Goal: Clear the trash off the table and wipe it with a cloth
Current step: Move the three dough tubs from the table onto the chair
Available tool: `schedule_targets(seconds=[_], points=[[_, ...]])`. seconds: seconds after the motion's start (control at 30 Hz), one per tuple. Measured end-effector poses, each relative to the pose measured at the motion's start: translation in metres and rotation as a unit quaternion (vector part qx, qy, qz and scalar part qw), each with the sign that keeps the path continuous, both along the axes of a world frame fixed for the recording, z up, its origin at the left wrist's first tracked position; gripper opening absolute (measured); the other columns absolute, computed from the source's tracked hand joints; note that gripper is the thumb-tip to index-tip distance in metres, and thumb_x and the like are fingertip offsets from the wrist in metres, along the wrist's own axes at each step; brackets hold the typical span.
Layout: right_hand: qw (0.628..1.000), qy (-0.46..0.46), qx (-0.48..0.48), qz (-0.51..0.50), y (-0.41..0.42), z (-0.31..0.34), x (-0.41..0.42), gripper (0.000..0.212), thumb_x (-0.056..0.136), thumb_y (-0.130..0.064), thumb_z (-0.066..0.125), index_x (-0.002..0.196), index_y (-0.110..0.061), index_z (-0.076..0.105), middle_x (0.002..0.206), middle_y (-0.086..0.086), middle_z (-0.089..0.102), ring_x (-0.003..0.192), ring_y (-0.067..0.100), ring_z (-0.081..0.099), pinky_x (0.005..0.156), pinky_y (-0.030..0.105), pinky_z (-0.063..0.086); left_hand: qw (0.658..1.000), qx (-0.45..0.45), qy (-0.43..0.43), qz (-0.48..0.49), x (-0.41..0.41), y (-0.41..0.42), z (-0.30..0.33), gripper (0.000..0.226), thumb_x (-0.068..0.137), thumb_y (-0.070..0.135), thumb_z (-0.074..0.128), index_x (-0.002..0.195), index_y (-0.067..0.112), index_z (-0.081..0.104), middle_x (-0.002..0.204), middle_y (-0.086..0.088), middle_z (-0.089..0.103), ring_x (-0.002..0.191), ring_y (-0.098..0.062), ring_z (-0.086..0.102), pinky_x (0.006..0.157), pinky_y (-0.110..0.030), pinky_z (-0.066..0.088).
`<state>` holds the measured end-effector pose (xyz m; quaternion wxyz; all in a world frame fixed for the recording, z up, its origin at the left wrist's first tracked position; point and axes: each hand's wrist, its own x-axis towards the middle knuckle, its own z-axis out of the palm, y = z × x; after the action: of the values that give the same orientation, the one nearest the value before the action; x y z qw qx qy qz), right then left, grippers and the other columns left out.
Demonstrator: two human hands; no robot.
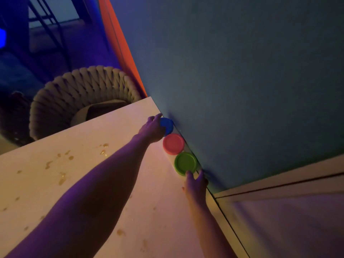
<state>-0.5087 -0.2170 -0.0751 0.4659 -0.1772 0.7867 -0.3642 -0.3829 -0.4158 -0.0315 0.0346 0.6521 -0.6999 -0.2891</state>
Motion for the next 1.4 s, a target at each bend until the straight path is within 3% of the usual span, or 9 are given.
schedule_targets(seconds=[0.2, 0.43, 0.57, 0.63, 0.9, 1.07, 1.27, 1.4], points=[[0.999, -0.012, -0.008, -0.032, -0.008, -0.053, -0.002, 0.106, 0.062, -0.069, 0.043, 0.151, -0.012, 0.033, 0.144, 0.020, 0.042, 0.122, 0.038, 0.056, 0.101, 0.056, 0.048, 1.000, 0.014, 0.017, 0.023, -0.004, -0.007, -0.017, 0.060, 0.102, 0.024, 0.050, 0.156, 0.025, 0.024, 0.142, -0.018, 0.046, 0.122, -0.038, 0.055, 0.096, -0.047, 0.051], [0.999, 0.038, 0.014, 0.008, -0.007, -0.008, -0.010, 0.062, 0.088, -0.023, 0.059, 0.144, 0.000, 0.044, 0.136, 0.024, 0.055, 0.115, 0.041, 0.060, 0.099, 0.054, 0.050, 0.995, -0.009, 0.065, 0.070, 0.006, 0.010, -0.013, 0.059, 0.096, 0.013, 0.053, 0.151, 0.026, 0.034, 0.139, -0.016, 0.046, 0.118, -0.036, 0.055, 0.098, -0.050, 0.053], [0.998, 0.052, -0.027, 0.007, 0.000, -0.011, -0.012, 0.071, 0.073, -0.038, 0.055, 0.135, -0.004, 0.054, 0.122, 0.020, 0.065, 0.105, 0.038, 0.067, 0.090, 0.055, 0.055, 0.986, -0.043, 0.113, 0.113, 0.022, 0.033, -0.001, 0.056, 0.098, 0.016, 0.054, 0.150, 0.029, 0.037, 0.142, -0.013, 0.046, 0.121, -0.033, 0.054, 0.098, -0.049, 0.055], [0.999, 0.036, -0.032, 0.008, 0.003, -0.007, -0.009, 0.075, 0.071, -0.042, 0.055, 0.139, -0.011, 0.051, 0.125, 0.017, 0.063, 0.107, 0.037, 0.066, 0.090, 0.055, 0.055, 0.979, -0.058, 0.140, 0.137, 0.035, 0.047, 0.007, 0.056, 0.098, 0.019, 0.055, 0.149, 0.031, 0.037, 0.141, -0.012, 0.046, 0.121, -0.033, 0.054, 0.098, -0.051, 0.054], [0.994, 0.012, -0.083, 0.074, 0.041, 0.040, 0.017, 0.049, 0.094, -0.026, 0.061, 0.141, -0.024, 0.051, 0.133, 0.010, 0.053, 0.110, 0.031, 0.063, 0.081, 0.043, 0.062, 0.946, -0.145, 0.189, 0.222, 0.103, 0.132, 0.045, 0.053, 0.098, 0.024, 0.059, 0.148, 0.029, 0.042, 0.135, -0.008, 0.048, 0.115, -0.019, 0.048, 0.101, -0.039, 0.049], [0.985, 0.012, -0.119, 0.122, 0.078, 0.065, 0.042, 0.053, 0.099, -0.019, 0.058, 0.147, -0.034, 0.041, 0.145, 0.005, 0.046, 0.121, 0.030, 0.057, 0.087, 0.046, 0.059, 0.928, -0.162, 0.224, 0.251, 0.153, 0.201, 0.056, 0.055, 0.096, 0.031, 0.064, 0.147, 0.033, 0.042, 0.135, -0.002, 0.045, 0.120, -0.024, 0.054, 0.100, -0.045, 0.054], [0.984, -0.008, -0.136, 0.113, 0.135, 0.089, 0.092, 0.044, 0.099, -0.016, 0.058, 0.140, -0.029, 0.051, 0.141, 0.004, 0.053, 0.119, 0.029, 0.058, 0.086, 0.041, 0.059, 0.909, -0.164, 0.258, 0.283, 0.215, 0.284, 0.053, 0.066, 0.091, 0.043, 0.069, 0.148, 0.035, 0.038, 0.137, -0.002, 0.043, 0.113, -0.025, 0.059, 0.093, -0.050, 0.057], [0.984, -0.054, -0.139, 0.092, 0.173, 0.097, 0.124, 0.044, 0.096, -0.014, 0.062, 0.138, -0.026, 0.055, 0.134, 0.001, 0.059, 0.118, 0.028, 0.059, 0.087, 0.039, 0.057, 0.898, -0.173, 0.272, 0.299, 0.253, 0.342, 0.060, 0.072, 0.085, 0.049, 0.070, 0.148, 0.030, 0.041, 0.132, -0.002, 0.043, 0.101, -0.017, 0.061, 0.087, -0.042, 0.059]])
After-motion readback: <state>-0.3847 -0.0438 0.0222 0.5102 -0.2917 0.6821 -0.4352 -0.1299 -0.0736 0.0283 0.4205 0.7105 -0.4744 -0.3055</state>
